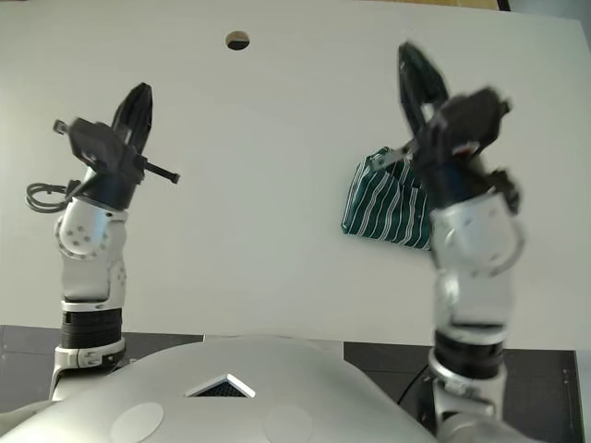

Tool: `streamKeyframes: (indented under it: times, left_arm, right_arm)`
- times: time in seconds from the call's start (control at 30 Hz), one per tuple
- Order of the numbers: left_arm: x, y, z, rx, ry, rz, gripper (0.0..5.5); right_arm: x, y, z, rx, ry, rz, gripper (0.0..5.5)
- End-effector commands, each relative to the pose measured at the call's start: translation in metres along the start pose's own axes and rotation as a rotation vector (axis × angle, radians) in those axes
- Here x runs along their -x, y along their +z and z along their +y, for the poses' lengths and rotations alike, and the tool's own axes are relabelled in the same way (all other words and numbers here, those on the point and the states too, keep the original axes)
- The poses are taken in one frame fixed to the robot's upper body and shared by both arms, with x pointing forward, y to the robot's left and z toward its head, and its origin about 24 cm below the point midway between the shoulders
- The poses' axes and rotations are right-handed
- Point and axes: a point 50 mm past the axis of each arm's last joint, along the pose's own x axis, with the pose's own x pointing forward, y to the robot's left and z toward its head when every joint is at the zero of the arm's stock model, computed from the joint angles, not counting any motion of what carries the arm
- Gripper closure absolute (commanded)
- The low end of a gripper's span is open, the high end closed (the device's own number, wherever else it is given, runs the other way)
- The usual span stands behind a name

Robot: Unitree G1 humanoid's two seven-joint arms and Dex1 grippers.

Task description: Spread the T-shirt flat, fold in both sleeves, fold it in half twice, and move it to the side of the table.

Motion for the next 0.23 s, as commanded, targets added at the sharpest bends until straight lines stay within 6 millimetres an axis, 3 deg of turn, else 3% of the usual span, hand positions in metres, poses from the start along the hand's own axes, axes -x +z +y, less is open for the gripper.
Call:
streamKeyframes:
  times: [0.03,0.13,0.23]
  left_arm:
    - [0.013,0.001,-0.002,0.052,0.071,-0.037,5.36]
    - [0.021,0.002,-0.007,0.09,0.071,-0.043,5.36]
    - [0.026,-0.001,-0.01,0.123,0.081,-0.025,5.36]
  right_arm:
    - [0.014,0.005,0.019,0.034,-0.181,-0.053,5.39]
    - [0.031,-0.014,0.018,-0.092,-0.354,0.058,5.39]
    - [0.037,-0.021,0.024,-0.109,-0.367,0.094,5.39]
